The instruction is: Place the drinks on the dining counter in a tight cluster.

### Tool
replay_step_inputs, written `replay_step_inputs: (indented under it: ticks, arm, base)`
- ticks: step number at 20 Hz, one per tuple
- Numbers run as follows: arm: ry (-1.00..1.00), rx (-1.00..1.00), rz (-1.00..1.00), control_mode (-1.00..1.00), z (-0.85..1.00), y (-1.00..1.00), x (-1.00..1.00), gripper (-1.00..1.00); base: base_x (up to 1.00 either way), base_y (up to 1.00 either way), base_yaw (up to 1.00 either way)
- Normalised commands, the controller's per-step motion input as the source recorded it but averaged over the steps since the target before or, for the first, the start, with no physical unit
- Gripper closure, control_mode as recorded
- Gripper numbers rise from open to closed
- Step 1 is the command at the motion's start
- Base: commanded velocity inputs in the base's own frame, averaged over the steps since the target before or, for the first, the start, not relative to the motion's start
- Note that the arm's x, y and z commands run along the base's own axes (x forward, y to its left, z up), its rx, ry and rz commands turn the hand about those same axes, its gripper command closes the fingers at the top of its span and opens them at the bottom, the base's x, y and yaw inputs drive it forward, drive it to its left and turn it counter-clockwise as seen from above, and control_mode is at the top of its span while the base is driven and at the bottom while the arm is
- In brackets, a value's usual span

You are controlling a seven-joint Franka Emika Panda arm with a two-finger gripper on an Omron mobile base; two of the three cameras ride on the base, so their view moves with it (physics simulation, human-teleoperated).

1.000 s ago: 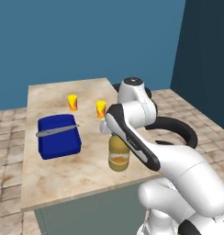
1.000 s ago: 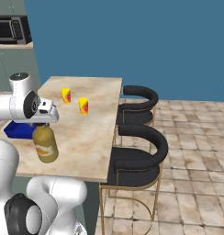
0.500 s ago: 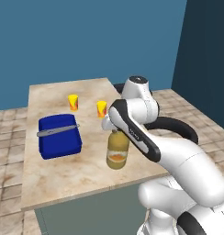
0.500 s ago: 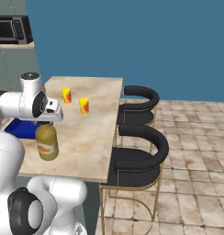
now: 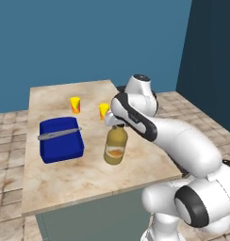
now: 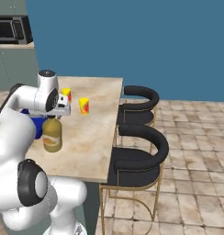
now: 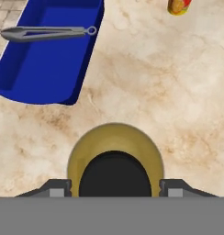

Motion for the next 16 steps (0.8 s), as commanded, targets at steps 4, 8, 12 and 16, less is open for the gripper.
replay_step_inputs:
  ticks: [4, 8, 12, 16]
  arm:
    - [0.04, -0.11, 0.0, -1.0, -0.11, 0.18, 0.55, 1.0]
    - [0.03, -0.03, 0.0, -1.0, -0.13, 0.16, 0.51, 1.0]
    - [0.03, 0.0, 0.03, -1.0, -0.2, 0.2, 0.34, 1.0]
    - [0.03, 0.0, 0.04, -1.0, -0.25, 0.21, 0.2, 1.0]
  base:
    - [0.0, 0.0, 0.0]
    - [0.0, 0.0, 0.0]
    - [0.0, 0.0, 0.0]
    - [0.0, 0.0, 0.0]
